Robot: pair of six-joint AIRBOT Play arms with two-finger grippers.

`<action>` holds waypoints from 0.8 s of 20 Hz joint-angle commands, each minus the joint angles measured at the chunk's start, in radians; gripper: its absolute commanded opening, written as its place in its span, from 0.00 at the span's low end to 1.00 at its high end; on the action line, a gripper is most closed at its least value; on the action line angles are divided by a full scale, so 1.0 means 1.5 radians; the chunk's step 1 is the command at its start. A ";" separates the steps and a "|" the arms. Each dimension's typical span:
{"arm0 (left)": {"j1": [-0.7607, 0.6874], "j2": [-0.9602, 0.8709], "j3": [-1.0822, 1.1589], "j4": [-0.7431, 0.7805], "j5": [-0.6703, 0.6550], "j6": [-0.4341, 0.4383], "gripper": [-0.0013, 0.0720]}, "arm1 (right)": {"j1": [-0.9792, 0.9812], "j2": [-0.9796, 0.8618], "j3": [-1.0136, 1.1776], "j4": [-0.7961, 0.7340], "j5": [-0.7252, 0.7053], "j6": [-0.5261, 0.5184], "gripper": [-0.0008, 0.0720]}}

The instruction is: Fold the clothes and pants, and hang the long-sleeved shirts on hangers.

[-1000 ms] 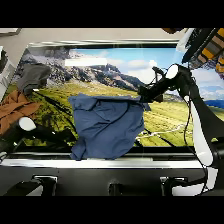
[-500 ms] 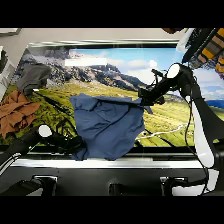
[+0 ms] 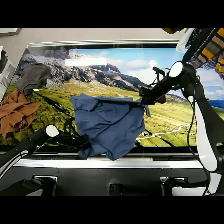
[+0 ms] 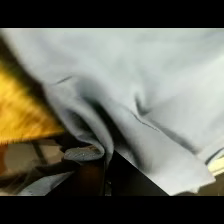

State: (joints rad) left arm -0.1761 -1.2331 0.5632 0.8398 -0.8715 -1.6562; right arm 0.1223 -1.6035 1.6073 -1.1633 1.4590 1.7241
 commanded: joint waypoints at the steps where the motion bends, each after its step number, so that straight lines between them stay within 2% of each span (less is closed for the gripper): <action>1: 0.022 0.008 0.053 -0.053 -0.008 0.058 0.04 | 0.001 0.024 0.001 0.000 -0.036 -0.009 0.05; 4: 0.123 0.063 0.179 -0.053 -0.039 0.102 0.04 | 0.000 0.093 0.001 -0.033 -0.149 -0.034 0.04; 5: 0.166 0.093 0.239 -0.053 -0.050 0.127 0.04 | 0.000 0.126 0.001 -0.069 -0.188 -0.014 0.04; 7: 0.253 0.157 0.364 -0.053 -0.057 0.157 0.04 | 0.000 0.208 0.001 -0.183 -0.253 0.080 0.04; 9: 0.337 0.218 0.486 -0.054 -0.057 0.157 0.04 | 0.000 0.301 0.001 -0.240 -0.294 0.098 0.04; 13: 0.467 0.340 0.648 -0.053 -0.060 0.154 0.04 | 0.000 0.502 0.001 -0.248 -0.292 0.098 0.04; 16: 0.542 0.425 0.671 -0.023 -0.060 0.089 0.04 | 0.000 0.634 0.001 -0.248 -0.299 0.101 0.04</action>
State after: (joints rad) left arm 0.5220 -0.7128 1.4891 0.7670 -0.9619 -1.4548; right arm 0.1223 -0.8326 1.6085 -1.5082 1.0363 1.8606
